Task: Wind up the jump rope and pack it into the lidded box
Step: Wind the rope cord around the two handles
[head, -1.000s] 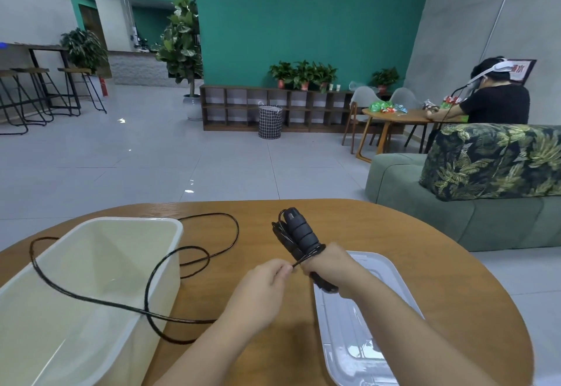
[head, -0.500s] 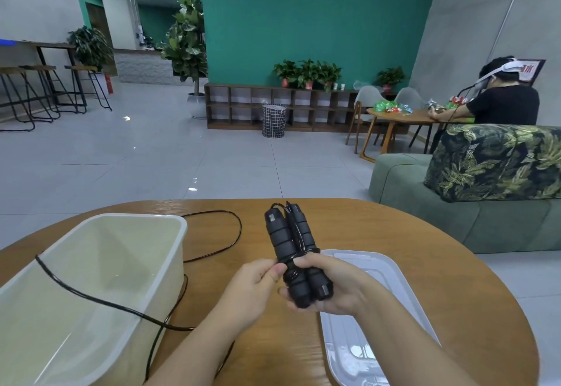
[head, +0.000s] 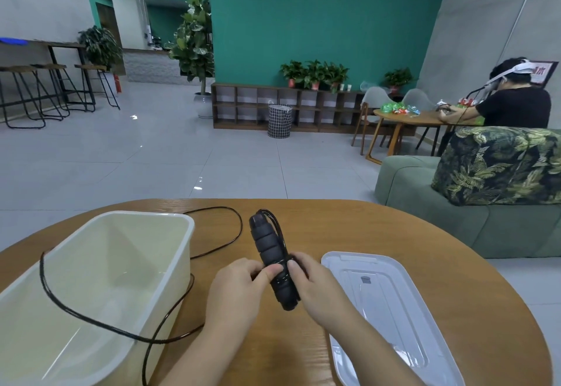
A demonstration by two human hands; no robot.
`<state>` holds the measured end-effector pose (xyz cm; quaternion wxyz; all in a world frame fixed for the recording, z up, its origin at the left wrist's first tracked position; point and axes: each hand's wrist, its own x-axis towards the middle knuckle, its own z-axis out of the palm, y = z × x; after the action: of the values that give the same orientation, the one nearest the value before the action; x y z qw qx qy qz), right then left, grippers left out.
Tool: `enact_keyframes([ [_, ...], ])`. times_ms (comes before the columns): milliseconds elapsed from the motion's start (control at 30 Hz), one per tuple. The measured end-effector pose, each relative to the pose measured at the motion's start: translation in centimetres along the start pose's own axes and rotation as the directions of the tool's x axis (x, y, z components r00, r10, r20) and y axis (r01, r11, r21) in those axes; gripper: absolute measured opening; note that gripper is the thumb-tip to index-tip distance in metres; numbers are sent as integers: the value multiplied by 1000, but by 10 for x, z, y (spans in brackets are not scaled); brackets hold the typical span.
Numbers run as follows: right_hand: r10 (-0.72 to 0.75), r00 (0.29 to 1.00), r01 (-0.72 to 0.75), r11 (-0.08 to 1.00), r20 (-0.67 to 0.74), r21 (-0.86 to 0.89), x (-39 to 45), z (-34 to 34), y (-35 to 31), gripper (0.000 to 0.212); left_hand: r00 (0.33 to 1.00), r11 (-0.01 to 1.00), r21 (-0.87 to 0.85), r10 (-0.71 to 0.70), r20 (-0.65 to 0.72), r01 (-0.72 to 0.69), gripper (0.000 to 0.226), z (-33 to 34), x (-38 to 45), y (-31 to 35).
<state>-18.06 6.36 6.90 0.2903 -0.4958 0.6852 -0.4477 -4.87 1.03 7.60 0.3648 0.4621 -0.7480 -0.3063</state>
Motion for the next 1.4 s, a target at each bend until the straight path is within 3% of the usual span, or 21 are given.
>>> enact_keyframes([
  [133,-21,989,20,1000,146,10,-4,5,-2,25,998,998,10,54,34,-54,26,-3,3,-4],
  [200,-42,990,50,997,132,-57,-2,6,0,31,991,995,1,100,84,-101,22,-4,1,-6],
  [267,-42,995,46,998,92,-48,0,5,0,23,982,991,-15,135,130,-134,21,-4,-1,-10],
  [333,12,997,-12,1000,74,2,2,3,0,19,971,987,-38,158,181,-154,20,-6,-2,-13],
  [400,111,991,-121,986,80,119,2,0,0,33,957,984,-44,181,228,-175,22,-9,-3,-15],
  [467,207,972,-231,931,110,282,3,0,1,52,943,978,-9,202,264,-207,26,-12,-4,-16],
  [533,244,958,-286,861,153,420,3,-1,3,57,936,968,65,218,277,-244,27,-16,-3,-17],
  [700,196,943,-328,673,267,663,2,-10,-3,37,932,929,223,228,282,-295,32,-24,-1,-12],
  [800,160,914,-402,487,373,775,0,-17,-10,33,938,921,261,220,267,-290,32,-26,3,-11],
  [900,103,884,-459,375,455,806,-1,-21,-14,42,939,953,169,199,280,-253,27,-27,8,-8],
  [1033,46,867,-480,339,496,809,-2,-20,-18,43,928,975,-97,219,302,-199,25,-25,14,-9],
  [1167,48,891,-423,453,452,785,-1,-17,-20,41,948,957,-163,266,175,-239,25,-29,14,-6],
  [1233,94,958,-270,618,272,738,3,-16,-16,38,957,960,-146,258,136,-238,25,-29,14,-6],
  [1333,7,991,45,927,-137,372,5,-17,-12,29,970,971,-86,231,75,-224,22,-27,14,-10],
  [1400,-109,982,135,976,-156,170,5,-16,-13,36,970,973,-5,232,67,-232,17,-24,12,-8],
])
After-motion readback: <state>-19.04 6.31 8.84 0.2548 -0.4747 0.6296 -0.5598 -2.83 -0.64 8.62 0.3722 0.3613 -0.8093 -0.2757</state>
